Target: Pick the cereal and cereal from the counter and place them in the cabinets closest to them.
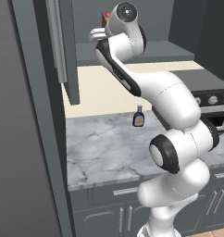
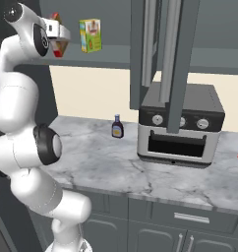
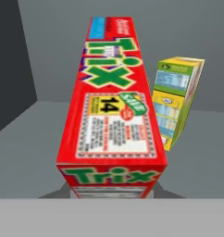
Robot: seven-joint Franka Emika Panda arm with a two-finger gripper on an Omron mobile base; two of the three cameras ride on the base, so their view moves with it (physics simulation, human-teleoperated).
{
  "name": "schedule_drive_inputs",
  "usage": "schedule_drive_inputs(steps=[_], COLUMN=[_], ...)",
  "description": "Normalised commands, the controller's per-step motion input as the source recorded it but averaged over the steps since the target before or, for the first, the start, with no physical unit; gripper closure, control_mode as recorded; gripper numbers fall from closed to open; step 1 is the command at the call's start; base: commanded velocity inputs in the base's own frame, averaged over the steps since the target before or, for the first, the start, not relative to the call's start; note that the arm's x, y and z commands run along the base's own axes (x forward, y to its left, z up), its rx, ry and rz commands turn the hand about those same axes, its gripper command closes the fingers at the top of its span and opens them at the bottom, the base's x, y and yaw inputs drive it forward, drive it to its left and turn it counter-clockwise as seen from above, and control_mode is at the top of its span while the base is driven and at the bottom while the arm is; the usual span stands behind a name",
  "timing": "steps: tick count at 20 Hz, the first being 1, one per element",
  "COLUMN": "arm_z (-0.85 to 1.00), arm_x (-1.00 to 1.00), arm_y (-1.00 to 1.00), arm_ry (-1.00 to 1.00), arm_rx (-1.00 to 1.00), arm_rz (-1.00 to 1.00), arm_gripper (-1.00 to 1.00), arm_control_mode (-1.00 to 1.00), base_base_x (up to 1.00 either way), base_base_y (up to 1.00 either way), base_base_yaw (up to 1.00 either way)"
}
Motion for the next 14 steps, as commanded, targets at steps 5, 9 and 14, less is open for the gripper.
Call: schedule_drive_inputs(steps=[5, 9, 14], arm_z=[0.0, 0.0, 0.0], arm_x=[0.18, 0.18, 0.23], arm_y=[0.0, 0.03, 0.06], arm_ry=[0.0, 0.0, 0.0], arm_rx=[0.0, 0.0, 0.0], arm_rz=[0.0, 0.0, 0.0], arm_gripper=[1.0, 1.0, 1.0], arm_control_mode=[-1.0, -1.0, -1.0], base_base_x=[0.0, 0.0, 0.0], base_base_y=[0.0, 0.0, 0.0], base_base_yaw=[0.0, 0.0, 0.0])
